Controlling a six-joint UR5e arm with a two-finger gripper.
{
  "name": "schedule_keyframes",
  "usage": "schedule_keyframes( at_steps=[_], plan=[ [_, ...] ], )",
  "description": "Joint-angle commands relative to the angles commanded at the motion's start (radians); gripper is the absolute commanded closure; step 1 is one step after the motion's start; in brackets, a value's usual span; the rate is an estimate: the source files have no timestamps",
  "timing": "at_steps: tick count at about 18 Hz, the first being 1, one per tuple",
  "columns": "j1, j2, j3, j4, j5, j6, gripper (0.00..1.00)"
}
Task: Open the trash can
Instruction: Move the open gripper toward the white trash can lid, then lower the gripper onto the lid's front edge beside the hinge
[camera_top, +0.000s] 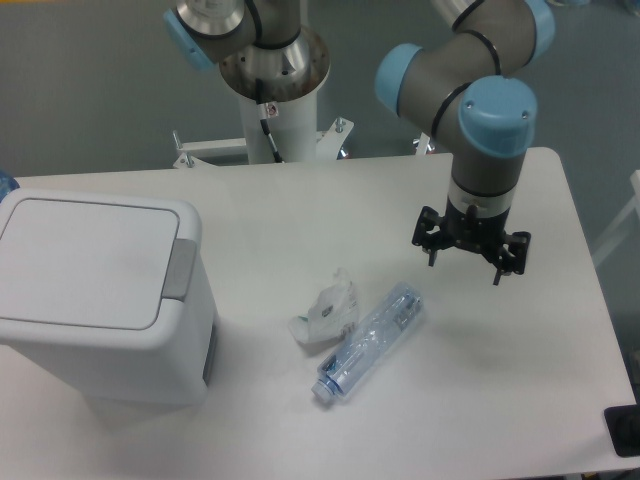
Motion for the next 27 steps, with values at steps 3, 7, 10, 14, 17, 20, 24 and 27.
schedule_keyframes(
  at_steps=[3,7,10,14,17,20,24,27],
  plan=[
    [-0.008,0.028,-0.026,-0.002,-0.060,-0.142,0.00],
    [-0.037,0.071,-0.014,0.008,-0.226,-0.351,0.00],
    [-0.040,0.098,0.006,0.012,-0.415,-0.484,0.00],
    [-0.066,0.120,0.067,0.014,-0.561,-0.595,0.00],
    [-0.123,0.143,0.081,0.038,-0.563,-0.627,0.00],
    [-0.214,0.143,0.083,0.083,-0.563,-0.621,0.00],
    [-0.249,0.172,0.023,0.106,-0.551,-0.623,0.00],
    [-0.250,0.206,-0.035,0.178,-0.551,-0.620,0.00]
  ],
)
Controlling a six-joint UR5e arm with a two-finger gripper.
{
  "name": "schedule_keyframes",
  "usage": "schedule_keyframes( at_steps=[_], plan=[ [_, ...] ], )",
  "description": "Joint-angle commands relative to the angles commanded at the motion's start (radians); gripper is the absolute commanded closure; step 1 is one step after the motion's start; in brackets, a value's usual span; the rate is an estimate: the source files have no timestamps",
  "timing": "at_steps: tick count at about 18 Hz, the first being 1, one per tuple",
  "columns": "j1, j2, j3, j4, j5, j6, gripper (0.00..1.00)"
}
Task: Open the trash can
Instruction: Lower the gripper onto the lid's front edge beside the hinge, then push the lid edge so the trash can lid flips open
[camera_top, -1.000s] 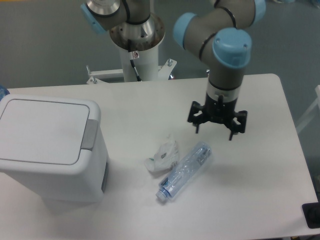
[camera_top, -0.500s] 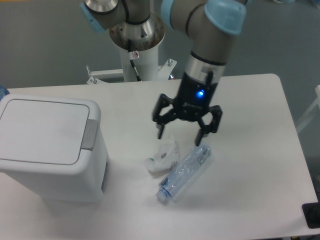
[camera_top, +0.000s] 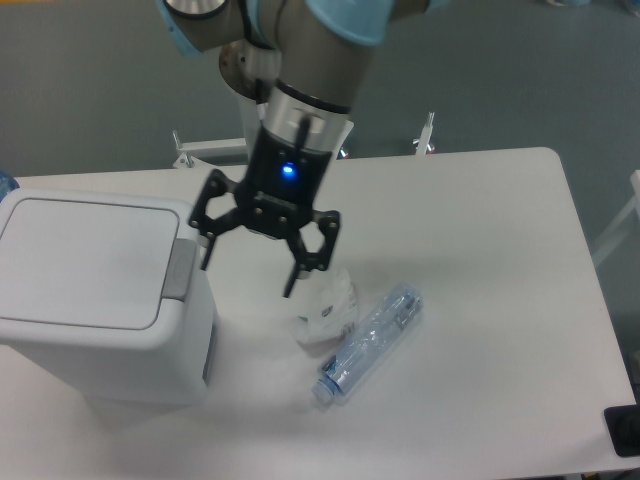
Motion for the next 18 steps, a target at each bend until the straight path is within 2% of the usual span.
schedule_keyframes(
  at_steps=[2,18],
  plan=[
    [-0.002,-0.014,-0.023,0.058,0.000,-0.002,0.00],
    [-0.015,-0.046,-0.031,0.059,0.000,-0.008,0.00]
  ],
)
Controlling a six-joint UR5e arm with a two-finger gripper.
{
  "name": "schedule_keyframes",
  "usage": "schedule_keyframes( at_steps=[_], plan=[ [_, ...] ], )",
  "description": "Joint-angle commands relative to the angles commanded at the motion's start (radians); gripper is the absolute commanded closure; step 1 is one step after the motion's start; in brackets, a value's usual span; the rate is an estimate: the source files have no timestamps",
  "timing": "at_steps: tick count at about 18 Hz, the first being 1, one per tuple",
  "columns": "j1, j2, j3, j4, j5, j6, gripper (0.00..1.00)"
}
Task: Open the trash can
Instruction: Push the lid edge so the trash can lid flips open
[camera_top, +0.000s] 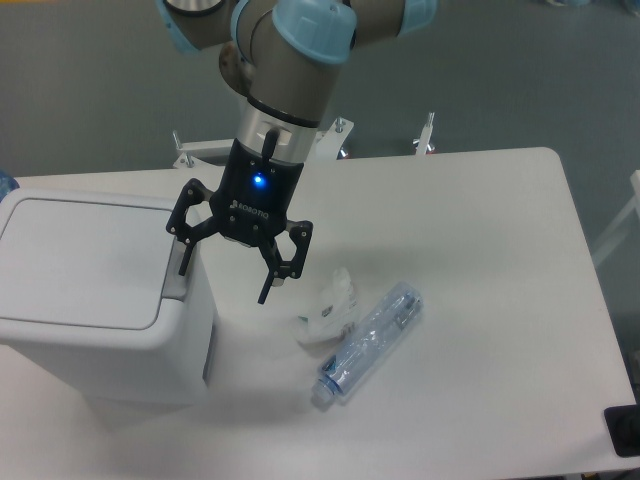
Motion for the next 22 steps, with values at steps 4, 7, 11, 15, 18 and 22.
schedule_keyframes(
  at_steps=[4,7,11,15,18,22],
  plan=[
    [-0.002,-0.002,-0.002,0.000,0.002,0.000,0.00],
    [-0.003,-0.002,0.000,0.000,0.012,-0.002,0.00],
    [-0.017,-0.011,0.000,0.000,0.034,-0.002,0.00],
    [-0.020,-0.012,0.008,-0.002,0.034,-0.024,0.00],
    [-0.020,-0.012,0.028,0.000,0.031,-0.107,0.00],
    [-0.020,-0.008,0.035,-0.002,0.034,-0.124,0.00]
  ],
)
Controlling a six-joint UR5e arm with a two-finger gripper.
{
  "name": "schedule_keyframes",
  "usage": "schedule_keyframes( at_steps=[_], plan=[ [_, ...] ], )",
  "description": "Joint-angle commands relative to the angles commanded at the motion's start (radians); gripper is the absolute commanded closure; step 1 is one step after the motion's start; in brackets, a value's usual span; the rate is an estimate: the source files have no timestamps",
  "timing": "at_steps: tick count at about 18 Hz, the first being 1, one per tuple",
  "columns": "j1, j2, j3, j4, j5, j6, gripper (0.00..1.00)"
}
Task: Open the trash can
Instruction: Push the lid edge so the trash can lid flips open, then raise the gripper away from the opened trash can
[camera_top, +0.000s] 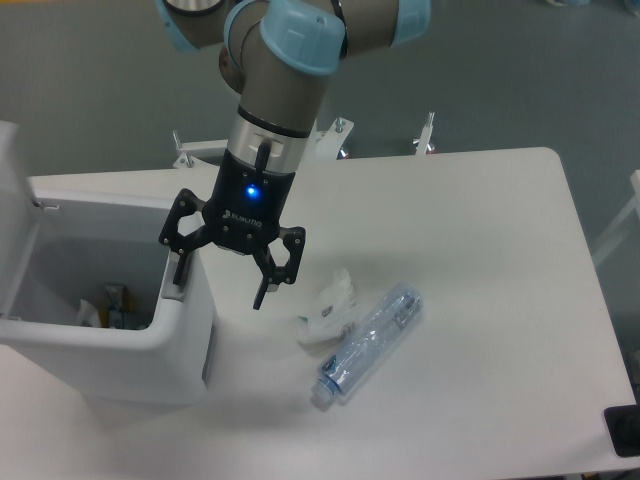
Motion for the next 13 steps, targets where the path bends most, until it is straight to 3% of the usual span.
schedule_keyframes(
  at_steps=[3,6,9,13],
  plan=[
    [0.009,-0.002,0.002,0.003,0.008,0.012,0.00],
    [0.037,-0.002,0.011,0.005,0.157,0.050,0.00],
    [0.110,-0.021,-0.001,0.002,0.346,0.199,0.00],
    [0.176,-0.061,-0.014,-0.011,0.417,0.397,0.00]
  ],
)
